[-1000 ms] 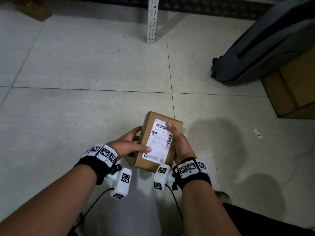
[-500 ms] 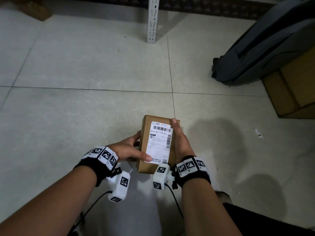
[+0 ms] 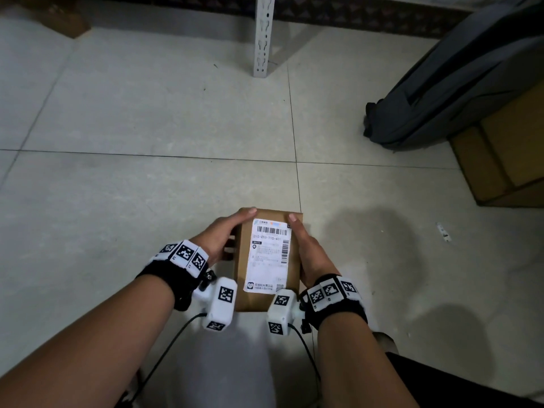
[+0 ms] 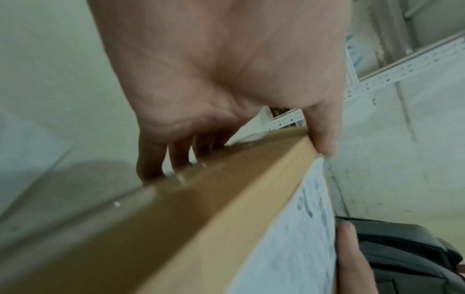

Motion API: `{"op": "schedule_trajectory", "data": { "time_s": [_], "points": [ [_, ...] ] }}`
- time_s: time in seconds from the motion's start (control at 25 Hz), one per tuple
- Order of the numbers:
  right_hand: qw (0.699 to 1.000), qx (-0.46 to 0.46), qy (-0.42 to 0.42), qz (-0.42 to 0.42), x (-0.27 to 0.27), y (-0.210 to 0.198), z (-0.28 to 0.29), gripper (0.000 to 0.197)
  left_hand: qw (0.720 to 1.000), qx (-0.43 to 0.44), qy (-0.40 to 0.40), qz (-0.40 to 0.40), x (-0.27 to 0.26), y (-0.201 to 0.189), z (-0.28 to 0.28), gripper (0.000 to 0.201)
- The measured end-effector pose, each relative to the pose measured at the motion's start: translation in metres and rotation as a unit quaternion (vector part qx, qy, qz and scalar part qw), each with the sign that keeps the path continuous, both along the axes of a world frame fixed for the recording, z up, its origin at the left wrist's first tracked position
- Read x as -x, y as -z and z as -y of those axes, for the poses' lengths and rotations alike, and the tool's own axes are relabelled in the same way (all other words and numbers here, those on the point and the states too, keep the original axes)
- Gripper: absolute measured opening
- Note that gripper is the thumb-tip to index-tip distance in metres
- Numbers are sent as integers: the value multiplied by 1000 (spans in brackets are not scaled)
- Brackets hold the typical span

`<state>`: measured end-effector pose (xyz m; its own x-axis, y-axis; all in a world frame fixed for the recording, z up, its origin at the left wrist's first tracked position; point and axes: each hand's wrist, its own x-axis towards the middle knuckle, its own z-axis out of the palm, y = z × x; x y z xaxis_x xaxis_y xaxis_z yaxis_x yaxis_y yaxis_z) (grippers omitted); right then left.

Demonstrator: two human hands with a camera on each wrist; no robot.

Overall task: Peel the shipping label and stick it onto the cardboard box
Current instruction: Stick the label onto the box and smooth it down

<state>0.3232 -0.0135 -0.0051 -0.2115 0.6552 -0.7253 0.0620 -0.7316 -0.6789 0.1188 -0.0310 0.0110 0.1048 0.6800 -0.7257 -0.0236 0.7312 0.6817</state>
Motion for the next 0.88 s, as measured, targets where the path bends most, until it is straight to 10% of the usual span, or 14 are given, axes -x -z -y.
{"op": "schedule_trajectory", "data": {
  "time_s": [0.48, 0.88],
  "points": [
    [972, 70, -151, -169, -8, 3, 18, 78, 992, -23, -116, -39, 14, -3, -8, 77],
    [978, 30, -115, -169, 4, -2, 10, 80, 990, -99, -94, -40, 20, -10, -18, 54]
  ]
}}
